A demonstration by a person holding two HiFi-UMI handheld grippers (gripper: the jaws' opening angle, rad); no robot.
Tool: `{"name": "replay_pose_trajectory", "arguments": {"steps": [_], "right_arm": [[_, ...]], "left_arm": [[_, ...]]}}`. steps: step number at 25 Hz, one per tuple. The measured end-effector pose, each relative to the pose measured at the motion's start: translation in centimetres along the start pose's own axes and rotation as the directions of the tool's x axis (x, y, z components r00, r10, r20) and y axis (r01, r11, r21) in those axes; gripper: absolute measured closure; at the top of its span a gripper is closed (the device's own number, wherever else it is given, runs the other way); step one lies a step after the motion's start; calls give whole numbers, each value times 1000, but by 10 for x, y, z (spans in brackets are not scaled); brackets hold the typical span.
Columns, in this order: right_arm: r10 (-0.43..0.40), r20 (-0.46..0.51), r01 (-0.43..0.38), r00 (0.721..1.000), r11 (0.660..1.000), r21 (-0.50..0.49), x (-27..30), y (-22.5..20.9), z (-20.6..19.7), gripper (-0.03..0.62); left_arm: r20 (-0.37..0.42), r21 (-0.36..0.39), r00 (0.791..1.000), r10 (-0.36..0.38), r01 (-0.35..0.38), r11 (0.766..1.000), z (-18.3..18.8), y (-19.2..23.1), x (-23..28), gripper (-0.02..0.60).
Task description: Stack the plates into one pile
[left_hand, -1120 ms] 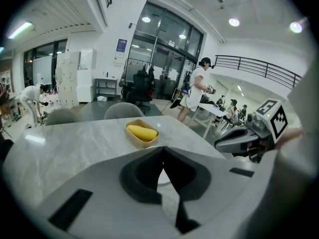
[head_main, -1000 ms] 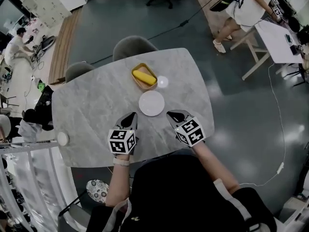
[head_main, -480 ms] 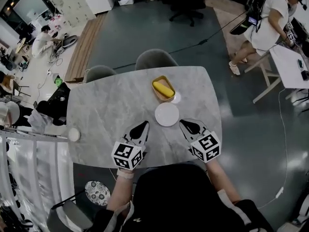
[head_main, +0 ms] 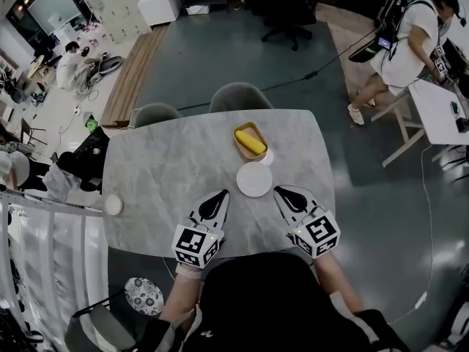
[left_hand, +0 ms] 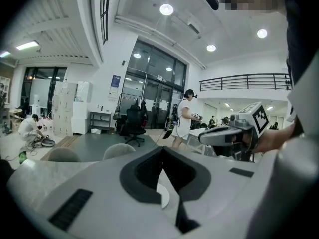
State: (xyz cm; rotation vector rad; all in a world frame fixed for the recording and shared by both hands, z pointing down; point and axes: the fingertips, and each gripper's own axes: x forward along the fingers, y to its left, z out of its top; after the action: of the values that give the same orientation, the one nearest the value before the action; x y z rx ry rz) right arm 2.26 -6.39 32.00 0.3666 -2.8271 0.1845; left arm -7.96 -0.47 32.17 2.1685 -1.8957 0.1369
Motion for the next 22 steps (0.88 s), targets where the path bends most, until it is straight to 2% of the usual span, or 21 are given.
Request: {"name": "replay_pose_trajectory", "arguments": {"steps": [4,7,11,22], "right_arm": [[-8,-1,8,1000,1000,-21,-5,3,1,574],[-14,-8,13,1000,999,-35,-8,7,-3,574],[-24,-4,24,1000,999,-26,-9,8,-10,574],[-40,-23,40,999,999,-2,-6,11,-17,576]], "left_arm": [[-18,6,1000,-12,12,1000,-1,-5,-1,574],[-1,-1,1000,-14,14,1000,1,-5,-7,574],[22,-6,1000,-21,21,1000,1,-6,-8,572],[21,-28,999,-24,25,999,1,0,-13,574]]}}
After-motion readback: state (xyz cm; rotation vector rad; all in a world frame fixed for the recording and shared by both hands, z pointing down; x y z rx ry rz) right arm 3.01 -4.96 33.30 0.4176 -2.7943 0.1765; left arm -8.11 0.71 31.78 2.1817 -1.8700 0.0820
